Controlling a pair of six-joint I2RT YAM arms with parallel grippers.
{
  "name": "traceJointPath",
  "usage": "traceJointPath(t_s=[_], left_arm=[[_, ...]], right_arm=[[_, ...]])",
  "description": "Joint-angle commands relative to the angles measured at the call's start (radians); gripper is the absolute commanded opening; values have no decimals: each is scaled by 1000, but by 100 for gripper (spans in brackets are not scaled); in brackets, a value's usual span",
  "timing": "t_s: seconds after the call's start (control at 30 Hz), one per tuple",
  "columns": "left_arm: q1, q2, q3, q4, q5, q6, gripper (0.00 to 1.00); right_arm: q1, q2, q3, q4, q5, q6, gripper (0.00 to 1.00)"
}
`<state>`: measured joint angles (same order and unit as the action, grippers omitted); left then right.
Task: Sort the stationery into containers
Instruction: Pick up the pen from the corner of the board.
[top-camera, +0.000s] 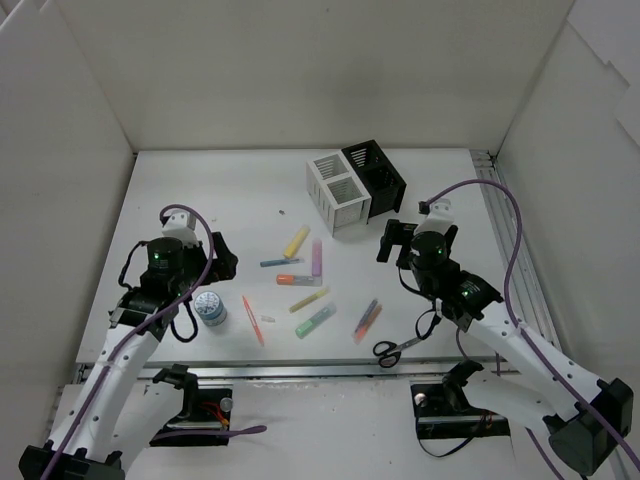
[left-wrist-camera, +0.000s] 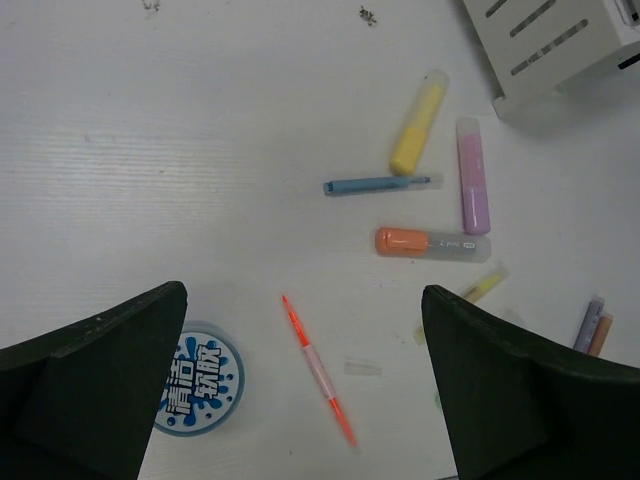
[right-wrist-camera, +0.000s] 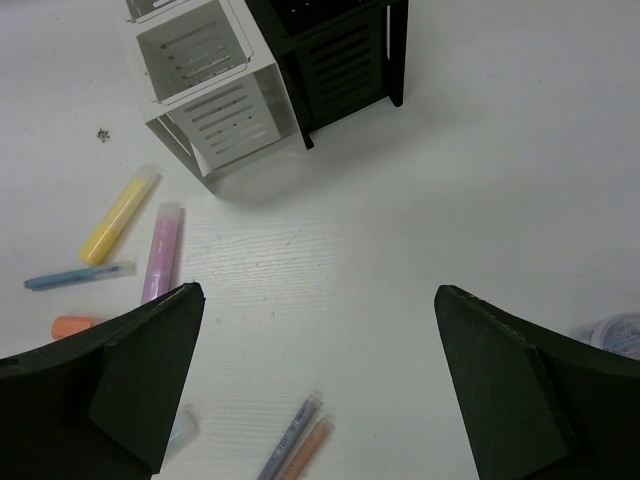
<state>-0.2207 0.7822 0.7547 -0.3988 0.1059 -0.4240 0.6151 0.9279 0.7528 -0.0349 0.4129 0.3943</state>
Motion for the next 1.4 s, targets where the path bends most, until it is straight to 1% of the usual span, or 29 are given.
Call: traceJointPath(t_s=[0.0, 0.1, 0.17, 0.23, 0.3, 0.4, 0.43, 0.5, 0.53, 0.57, 0.6, 0.63, 0.67, 0.7, 0.73, 0.77, 0.8, 0.83, 0.9, 0.97, 1.07, 1.1, 1.2, 1.3, 1.37], left_arm=[[-11, 11, 64, 8, -63, -24, 99], [-11, 23, 69, 11, -64, -27, 99], [-22, 32, 72, 8, -58, -27, 100], [-32, 35, 71, 5, -49, -22, 100], [-58, 28, 60, 8, -37, 2, 100], [-106, 14, 38, 38, 29, 78, 100], [-123, 12, 32, 46, 73, 108, 100], [-181, 26, 17, 67, 74, 142, 100], [-201, 38, 20, 60, 13, 131, 100], [-233, 81, 35, 36, -27, 110, 99], [-247, 109, 70, 11, -66, 49, 100], [-261, 132, 89, -48, -146, 12, 100], [-287, 182, 104, -76, -173, -27, 100], [-301, 207, 124, -124, -201, -103, 100], [-315, 247, 132, -155, -272, -155, 100], [-325, 268, 156, -194, -310, -212, 99], [-345, 288, 166, -259, -333, -261, 96], [-354, 308, 170, -284, -362, -347, 94], [-374, 354, 182, -324, -377, -425, 89], [-399, 391, 176, -339, -376, -514, 88], [-408, 437, 146, -286, -333, -565, 76], [-408, 446, 124, -243, -322, -570, 72], [-408, 480, 100, -201, -310, -616, 64], [-408, 511, 98, -193, -333, -665, 54], [-408, 529, 98, -204, -345, -687, 52]], right_arm=[[-3, 12, 17, 41, 43, -6, 98], [-5, 19, 19, 41, 12, -31, 98], [-3, 32, 20, 49, -37, -64, 98], [-5, 58, 23, 62, -161, -144, 98], [0, 83, 26, 89, -255, -182, 98], [8, 161, 58, 96, -286, -215, 98], [9, 172, 66, 96, -289, -222, 98], [9, 201, 86, 93, -293, -230, 98], [12, 209, 88, 92, -292, -230, 98], [12, 215, 92, 87, -289, -230, 98], [11, 219, 95, 84, -277, -227, 98], [11, 219, 92, 82, -267, -222, 98], [11, 216, 86, 81, -247, -222, 98], [11, 213, 86, 81, -229, -210, 98], [12, 210, 83, 81, -208, -203, 98], [12, 207, 76, 75, -176, -198, 98], [12, 201, 74, 73, -160, -183, 98], [12, 190, 69, 70, -146, -173, 98], [11, 178, 59, 63, -111, -149, 98], [11, 167, 49, 55, -71, -134, 98], [14, 161, 36, 50, -56, -117, 98], [12, 161, 33, 50, -48, -112, 98], [15, 164, 28, 47, -46, -110, 98], [12, 166, 23, 43, -45, -110, 98], [14, 166, 20, 41, -40, -112, 98]])
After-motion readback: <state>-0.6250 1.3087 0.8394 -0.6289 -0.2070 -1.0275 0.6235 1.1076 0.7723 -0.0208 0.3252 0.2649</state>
